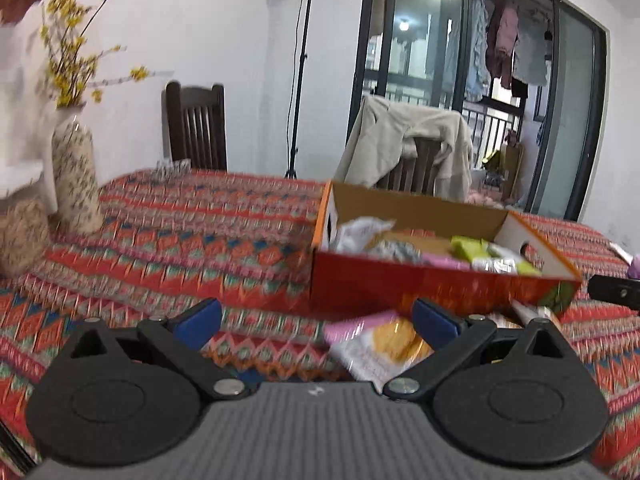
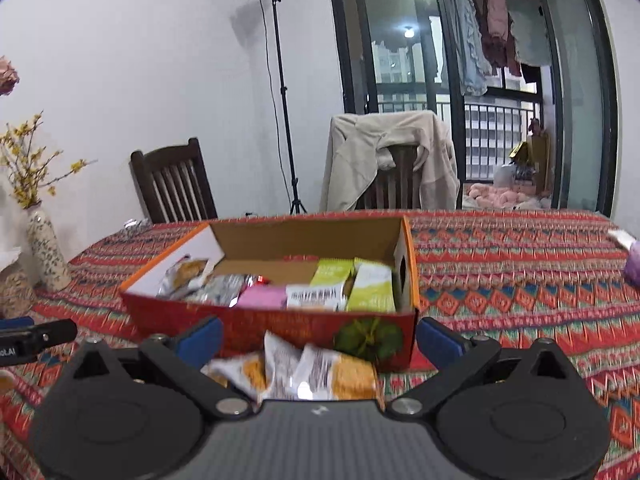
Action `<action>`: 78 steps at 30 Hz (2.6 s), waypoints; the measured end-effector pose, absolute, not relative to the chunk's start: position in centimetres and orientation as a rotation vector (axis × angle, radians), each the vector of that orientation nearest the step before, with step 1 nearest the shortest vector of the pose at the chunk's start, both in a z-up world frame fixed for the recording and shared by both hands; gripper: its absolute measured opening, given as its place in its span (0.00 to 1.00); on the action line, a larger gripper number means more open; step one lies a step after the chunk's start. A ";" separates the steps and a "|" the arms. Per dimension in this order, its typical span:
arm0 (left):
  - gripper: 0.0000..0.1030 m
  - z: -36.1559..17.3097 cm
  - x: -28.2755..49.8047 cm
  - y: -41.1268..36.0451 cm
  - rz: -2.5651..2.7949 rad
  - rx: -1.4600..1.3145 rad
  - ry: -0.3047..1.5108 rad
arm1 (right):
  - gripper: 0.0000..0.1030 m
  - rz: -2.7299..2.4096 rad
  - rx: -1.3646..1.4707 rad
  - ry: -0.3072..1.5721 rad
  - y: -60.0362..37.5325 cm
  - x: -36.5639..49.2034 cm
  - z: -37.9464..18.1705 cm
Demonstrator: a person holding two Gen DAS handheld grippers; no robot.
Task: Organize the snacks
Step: 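Withdraw both grippers from the box back toward the snack pile, then grasp a silver cracker packet with the right gripper while the left grasps another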
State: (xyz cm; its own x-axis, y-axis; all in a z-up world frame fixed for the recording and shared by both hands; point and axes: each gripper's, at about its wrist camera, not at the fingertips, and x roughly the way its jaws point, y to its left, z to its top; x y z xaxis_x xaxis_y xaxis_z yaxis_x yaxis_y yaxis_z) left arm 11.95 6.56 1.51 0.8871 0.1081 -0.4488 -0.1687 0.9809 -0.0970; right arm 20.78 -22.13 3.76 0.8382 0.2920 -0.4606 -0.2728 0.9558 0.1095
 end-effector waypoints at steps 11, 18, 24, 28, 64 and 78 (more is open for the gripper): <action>1.00 -0.9 10.1 7.0 0.120 -0.176 0.468 | 1.00 0.281 0.007 0.598 -23.3 16.9 0.4; 1.00 -1.3 10.2 7.1 0.116 -0.204 0.464 | 1.00 0.321 0.013 0.601 -22.6 16.8 1.0; 1.00 -1.7 10.4 7.3 0.103 -0.219 0.473 | 0.90 0.378 0.001 0.597 -19.7 17.5 1.3; 1.00 -1.7 10.4 7.4 0.088 -0.222 0.470 | 0.73 0.369 0.005 0.627 -18.0 18.4 0.7; 1.00 0.1 13.6 4.6 0.131 -0.229 0.557 | 0.40 0.294 0.142 0.466 -25.8 18.4 1.1; 1.00 -0.2 18.4 1.9 0.219 -0.220 0.691 | 0.40 0.257 0.212 0.491 -28.0 21.3 -1.4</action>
